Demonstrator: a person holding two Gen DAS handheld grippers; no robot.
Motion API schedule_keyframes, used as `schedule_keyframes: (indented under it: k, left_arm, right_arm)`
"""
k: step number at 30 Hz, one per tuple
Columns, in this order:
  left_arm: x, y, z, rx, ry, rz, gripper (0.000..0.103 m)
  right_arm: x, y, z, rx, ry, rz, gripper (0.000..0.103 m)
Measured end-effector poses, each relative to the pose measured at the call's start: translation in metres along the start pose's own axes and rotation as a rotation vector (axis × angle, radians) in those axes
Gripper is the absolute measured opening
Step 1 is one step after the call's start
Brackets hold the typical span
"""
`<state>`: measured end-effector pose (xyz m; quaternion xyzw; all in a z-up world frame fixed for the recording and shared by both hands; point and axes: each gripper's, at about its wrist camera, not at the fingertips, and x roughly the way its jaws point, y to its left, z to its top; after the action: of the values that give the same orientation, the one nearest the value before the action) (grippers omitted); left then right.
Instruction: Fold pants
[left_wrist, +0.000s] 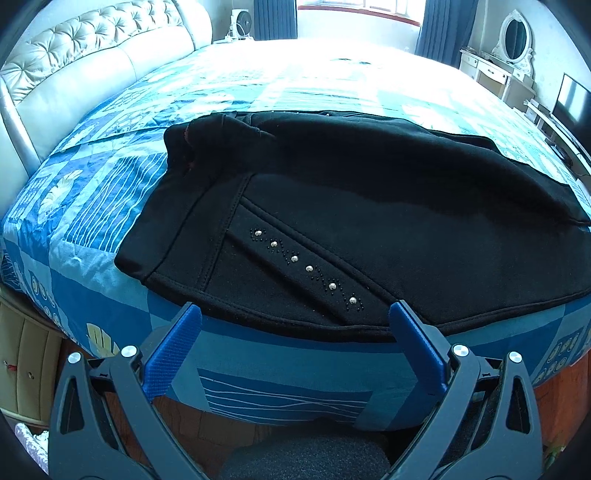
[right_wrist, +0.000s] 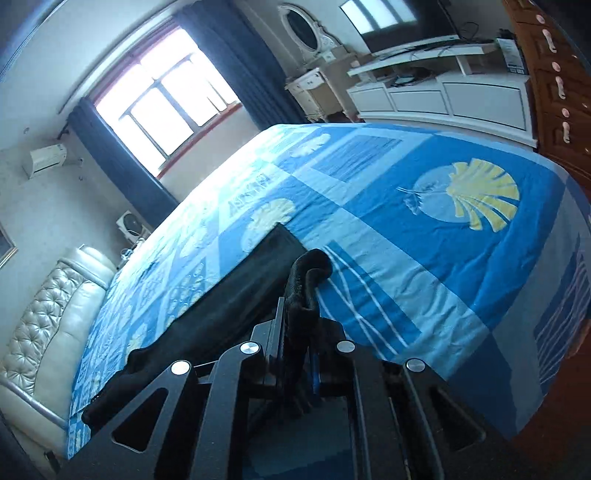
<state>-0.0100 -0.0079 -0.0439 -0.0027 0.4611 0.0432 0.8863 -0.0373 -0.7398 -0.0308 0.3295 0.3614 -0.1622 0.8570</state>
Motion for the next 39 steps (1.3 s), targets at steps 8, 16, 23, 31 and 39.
schedule_keyframes:
  k: [8,16,23,31,39]
  left_arm:
    - [0.011,-0.003,0.001,0.014,0.049,-0.008,0.101]
    - [0.009,0.012,-0.004,-0.115,0.049,-0.052,0.101]
    - [-0.017,0.028,0.034,-0.043,-0.079,-0.133,0.101]
    - [0.030,0.125,0.128,-0.125,0.013,-0.281,0.100]
    - [0.132,0.194,0.200,-0.242,0.151,-0.455,0.099]
  right_arm:
    - [0.000,-0.071,-0.025,0.378,-0.020,0.127,0.038]
    - [-0.044,-0.043,-0.038,0.295,-0.104,0.014,0.054]
    - [-0.036,0.091,-0.047,-0.113,0.007,0.123,0.057]
    - [0.008,0.261,-0.087,-0.547,0.176,0.268,0.066]
    - [0.050,0.353,-0.134,-0.736,0.252,0.309,0.066]
